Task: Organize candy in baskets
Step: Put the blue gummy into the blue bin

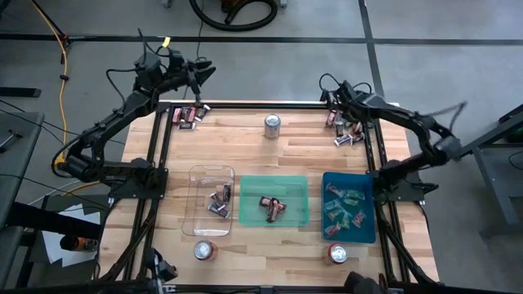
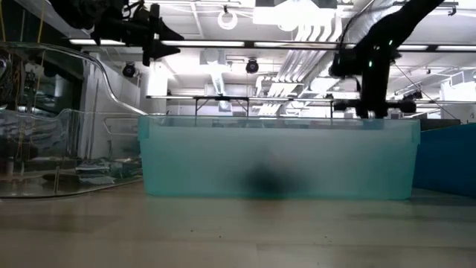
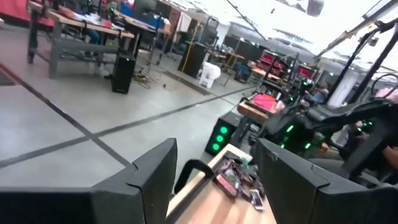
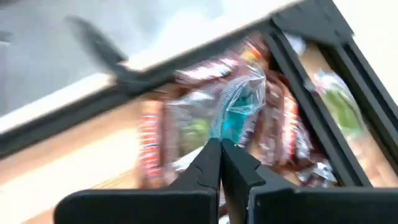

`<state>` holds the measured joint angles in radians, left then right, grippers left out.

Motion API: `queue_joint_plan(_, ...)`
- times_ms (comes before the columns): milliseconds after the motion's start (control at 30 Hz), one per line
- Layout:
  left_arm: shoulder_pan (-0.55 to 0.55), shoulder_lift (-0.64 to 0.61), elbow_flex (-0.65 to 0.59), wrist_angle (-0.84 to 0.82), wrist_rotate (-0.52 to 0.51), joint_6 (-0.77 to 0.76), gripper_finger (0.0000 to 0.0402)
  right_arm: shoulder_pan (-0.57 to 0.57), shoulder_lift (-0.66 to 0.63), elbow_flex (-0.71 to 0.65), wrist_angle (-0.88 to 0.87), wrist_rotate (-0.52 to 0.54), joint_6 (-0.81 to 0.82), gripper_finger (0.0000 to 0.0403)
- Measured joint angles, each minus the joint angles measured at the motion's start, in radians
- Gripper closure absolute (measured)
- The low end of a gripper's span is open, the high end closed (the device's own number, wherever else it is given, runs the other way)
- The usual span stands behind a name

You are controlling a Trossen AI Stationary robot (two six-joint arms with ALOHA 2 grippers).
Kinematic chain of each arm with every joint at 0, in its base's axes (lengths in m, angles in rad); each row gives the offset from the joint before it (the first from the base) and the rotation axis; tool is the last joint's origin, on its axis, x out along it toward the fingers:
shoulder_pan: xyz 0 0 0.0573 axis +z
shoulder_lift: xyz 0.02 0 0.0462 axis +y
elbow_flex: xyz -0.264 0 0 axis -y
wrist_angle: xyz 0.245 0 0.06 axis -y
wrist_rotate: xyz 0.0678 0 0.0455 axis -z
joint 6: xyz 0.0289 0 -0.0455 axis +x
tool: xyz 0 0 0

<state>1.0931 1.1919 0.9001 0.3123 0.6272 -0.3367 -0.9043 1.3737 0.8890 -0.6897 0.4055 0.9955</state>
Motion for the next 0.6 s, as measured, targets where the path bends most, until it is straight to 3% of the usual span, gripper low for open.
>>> queue_joint_plan(167, -0.026, 0.001, 0.0, 0.001, 0.041, 0.0, 0.0198, 0.106, -0.173, 0.0, 0.172, -0.046, -0.243, 0.0402)
queue_joint_plan(333, -0.104, 0.001, 0.0, 0.002, 0.073, 0.0, 0.0198, 0.232, -0.276, 0.0, 0.429, -0.295, -0.459, 0.0402)
queue_joint_plan(500, -0.294, 0.001, 0.0, 0.007, 0.101, 0.001, 0.0198, 0.391, -0.302, 0.0, 0.589, -0.446, -0.571, 0.0402)
queue_joint_plan(600, -0.446, 0.001, 0.0, 0.006, 0.049, 0.055, 0.0198, 0.498, -0.3, 0.0, 0.645, -0.491, -0.611, 0.0403)
